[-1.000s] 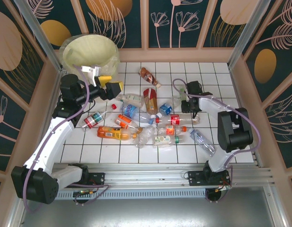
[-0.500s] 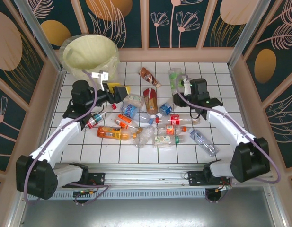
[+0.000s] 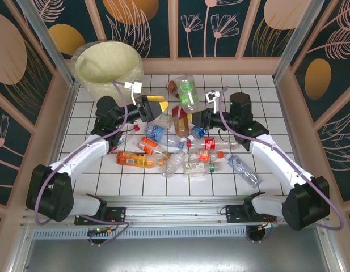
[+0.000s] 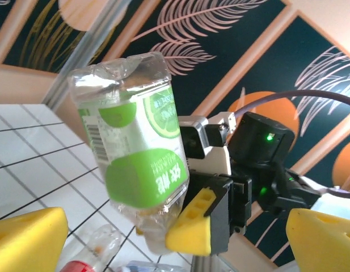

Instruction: Put the plastic bottles in the bin

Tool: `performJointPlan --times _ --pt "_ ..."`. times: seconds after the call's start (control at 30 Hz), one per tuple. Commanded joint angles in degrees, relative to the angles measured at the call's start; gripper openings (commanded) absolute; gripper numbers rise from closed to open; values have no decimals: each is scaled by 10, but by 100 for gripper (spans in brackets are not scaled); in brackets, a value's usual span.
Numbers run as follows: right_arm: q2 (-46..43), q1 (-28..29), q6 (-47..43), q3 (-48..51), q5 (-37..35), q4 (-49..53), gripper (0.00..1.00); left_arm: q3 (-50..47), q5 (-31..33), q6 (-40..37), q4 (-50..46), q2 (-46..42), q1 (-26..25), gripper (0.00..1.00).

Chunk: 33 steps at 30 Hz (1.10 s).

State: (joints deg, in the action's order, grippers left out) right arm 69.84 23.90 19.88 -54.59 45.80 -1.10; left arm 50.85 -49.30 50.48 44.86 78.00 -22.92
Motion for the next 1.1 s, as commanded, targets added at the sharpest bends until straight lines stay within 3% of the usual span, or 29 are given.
performJointPlan --times 0.0,0.47,0.57,0.67,0.8,1.07 --pt "-11 15 65 -4 93 -98 39 26 -23 46 91 5 -6 99" --pt "12 77 148 -38 154 -191 39 62 -33 98 159 29 -13 96" --pt "22 92 151 -38 157 -194 39 63 -36 162 236 39 -13 93" --pt "30 101 152 -36 153 -200 39 76 -48 217 295 54 -13 83" --pt "25 102 153 -30 134 -204 39 67 -49 196 267 43 -14 76" --pt "15 95 155 -23 122 -205 39 52 -44 150 208 9 -13 76"
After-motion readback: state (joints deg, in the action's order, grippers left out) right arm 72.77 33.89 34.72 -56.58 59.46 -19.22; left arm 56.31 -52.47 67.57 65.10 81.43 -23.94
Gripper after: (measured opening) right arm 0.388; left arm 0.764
